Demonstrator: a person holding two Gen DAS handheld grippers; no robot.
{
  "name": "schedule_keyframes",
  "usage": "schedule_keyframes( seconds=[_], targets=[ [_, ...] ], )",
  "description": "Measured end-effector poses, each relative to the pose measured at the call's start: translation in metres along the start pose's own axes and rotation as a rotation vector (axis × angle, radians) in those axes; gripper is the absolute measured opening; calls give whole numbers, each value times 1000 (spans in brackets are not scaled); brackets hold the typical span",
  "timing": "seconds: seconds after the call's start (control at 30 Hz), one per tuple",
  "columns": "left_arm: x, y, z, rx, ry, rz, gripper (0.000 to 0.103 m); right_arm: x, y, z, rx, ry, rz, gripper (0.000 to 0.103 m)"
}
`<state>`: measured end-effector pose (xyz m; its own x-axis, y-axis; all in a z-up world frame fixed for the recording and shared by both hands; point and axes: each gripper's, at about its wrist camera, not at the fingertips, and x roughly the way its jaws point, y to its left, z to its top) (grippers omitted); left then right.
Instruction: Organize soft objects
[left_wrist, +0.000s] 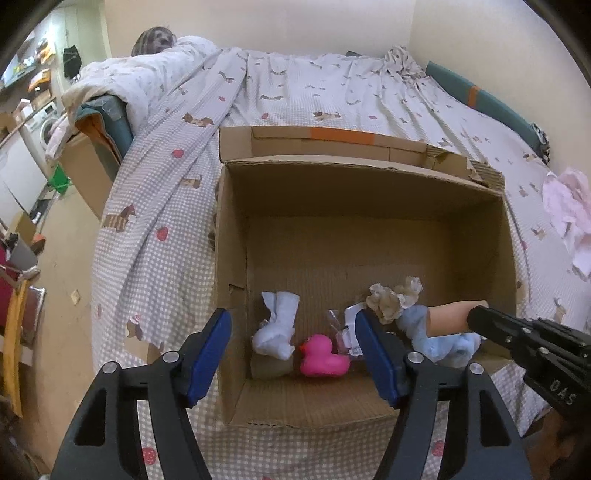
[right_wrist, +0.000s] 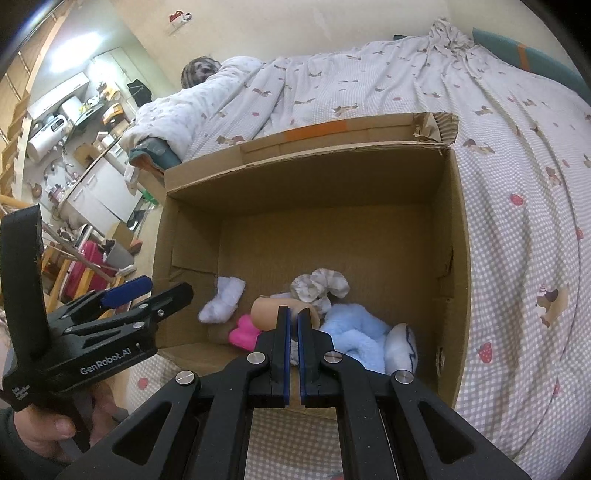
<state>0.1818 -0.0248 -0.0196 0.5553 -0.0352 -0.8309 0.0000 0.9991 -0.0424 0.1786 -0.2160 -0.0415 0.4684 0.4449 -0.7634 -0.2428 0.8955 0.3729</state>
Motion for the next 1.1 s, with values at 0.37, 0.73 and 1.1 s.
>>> schedule_keyframes(
  seconds=[0.37, 0.73, 1.1],
  targets=[
    [-13, 9, 2, -28, -63, 34, 69, -7, -2, 2, 12, -50, 10, 5],
    [-22, 19, 4, -74, -87, 28, 79, -29, -6, 8, 59, -166, -8, 70],
    [-63, 33, -3, -102, -209, 26, 94, -71, 6, 0, 15, -309, -87, 99]
  ],
)
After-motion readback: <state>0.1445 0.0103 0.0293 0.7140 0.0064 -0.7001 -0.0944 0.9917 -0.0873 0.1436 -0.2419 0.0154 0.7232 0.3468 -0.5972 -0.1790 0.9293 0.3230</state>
